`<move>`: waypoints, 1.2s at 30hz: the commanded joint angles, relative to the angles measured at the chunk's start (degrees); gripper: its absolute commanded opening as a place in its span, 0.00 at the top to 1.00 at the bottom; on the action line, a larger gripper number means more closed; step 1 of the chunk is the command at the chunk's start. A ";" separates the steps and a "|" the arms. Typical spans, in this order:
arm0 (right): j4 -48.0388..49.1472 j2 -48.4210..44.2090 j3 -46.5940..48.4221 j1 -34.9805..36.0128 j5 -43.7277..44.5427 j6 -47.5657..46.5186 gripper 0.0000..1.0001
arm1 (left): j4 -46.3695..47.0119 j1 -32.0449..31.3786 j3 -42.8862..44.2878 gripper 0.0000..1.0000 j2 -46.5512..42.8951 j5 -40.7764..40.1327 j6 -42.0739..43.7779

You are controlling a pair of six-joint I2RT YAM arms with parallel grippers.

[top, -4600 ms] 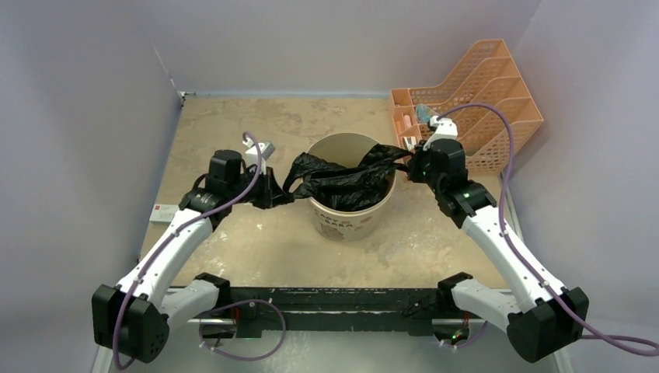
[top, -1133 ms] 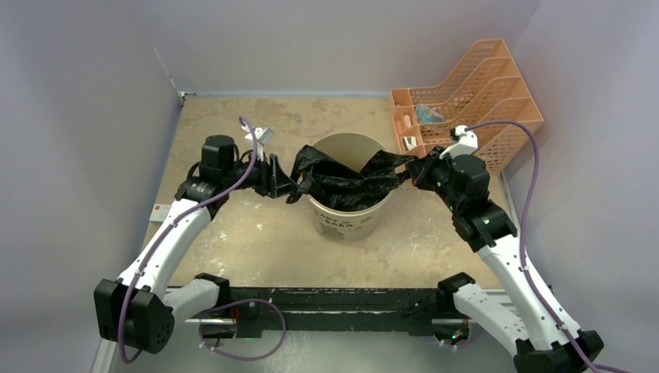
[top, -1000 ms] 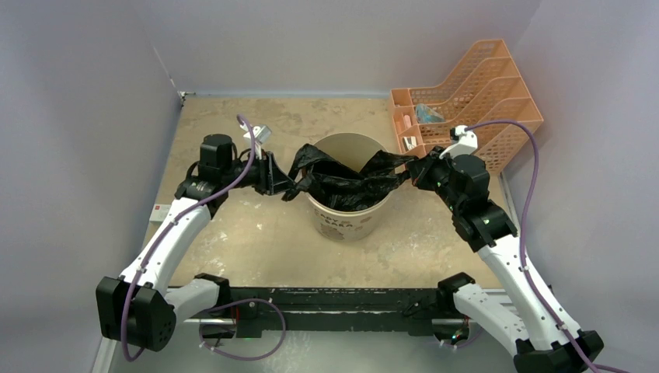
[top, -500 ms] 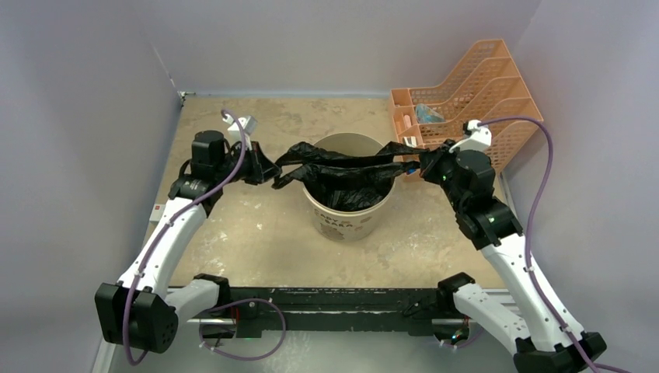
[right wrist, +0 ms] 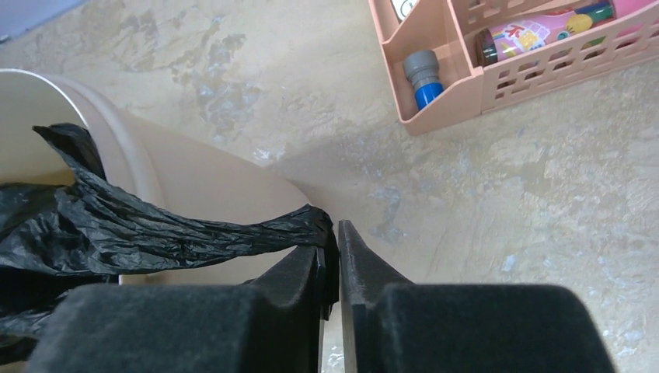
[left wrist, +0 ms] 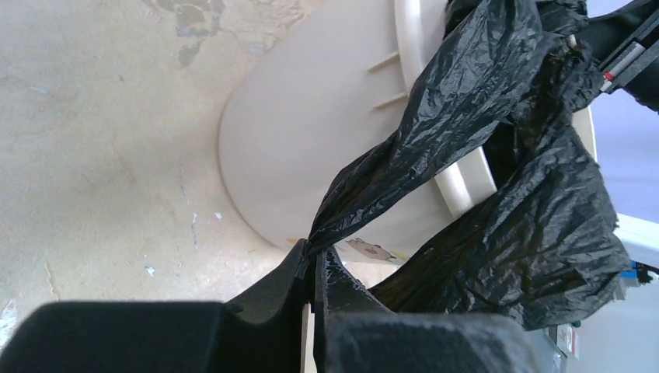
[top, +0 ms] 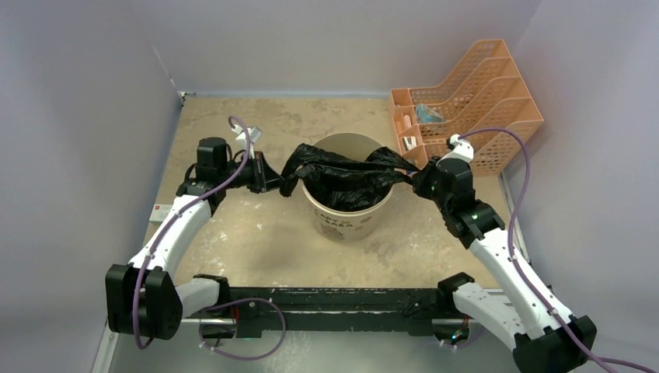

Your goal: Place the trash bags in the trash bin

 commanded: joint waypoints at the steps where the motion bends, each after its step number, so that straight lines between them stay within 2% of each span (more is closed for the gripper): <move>1: 1.84 -4.32 2.28 -0.43 4.54 0.11 0.80 | 3.90 0.72 0.54 1.00 -3.06 4.48 -0.17; 5: 3.90 -9.45 7.59 -0.45 4.71 -2.68 0.49 | 2.94 0.71 3.75 1.00 -4.88 5.28 0.48; 7: 4.92 -10.27 10.46 -0.45 4.36 -5.96 0.40 | 1.70 0.72 5.05 1.00 -4.85 5.52 1.12; 11: 8.88 -10.06 14.26 -0.45 2.71 -16.74 0.39 | 0.56 0.72 5.84 1.00 -4.31 5.90 1.80; 14: 13.11 -9.42 15.06 -0.45 -6.57 -21.68 0.37 | 0.64 0.72 6.00 1.00 -4.02 6.04 1.83; 16: 13.86 -7.93 16.27 -0.44 -11.29 -23.07 0.30 | 0.74 0.72 6.36 1.00 -3.82 6.10 1.74; 19: 10.86 -5.50 17.97 -0.45 -9.33 -20.75 0.29 | -0.09 0.70 7.16 1.00 -3.46 6.04 2.18; 22: 8.01 -4.66 14.67 -0.45 -4.79 -16.94 0.33 | -0.69 0.70 7.08 1.00 -4.00 4.64 2.58; 27: 1.29 -1.75 8.32 -0.40 -7.22 -11.79 0.33 | -3.16 0.72 5.55 1.00 -3.64 -2.19 2.16; 32: 0.41 -2.83 6.77 -0.44 -4.94 -5.38 0.29 | 0.73 0.72 2.79 1.00 -3.42 -0.05 0.56; 36: -0.35 -6.21 11.04 -0.45 -1.57 -5.67 0.24 | 1.14 0.72 3.65 1.00 -3.56 2.34 1.00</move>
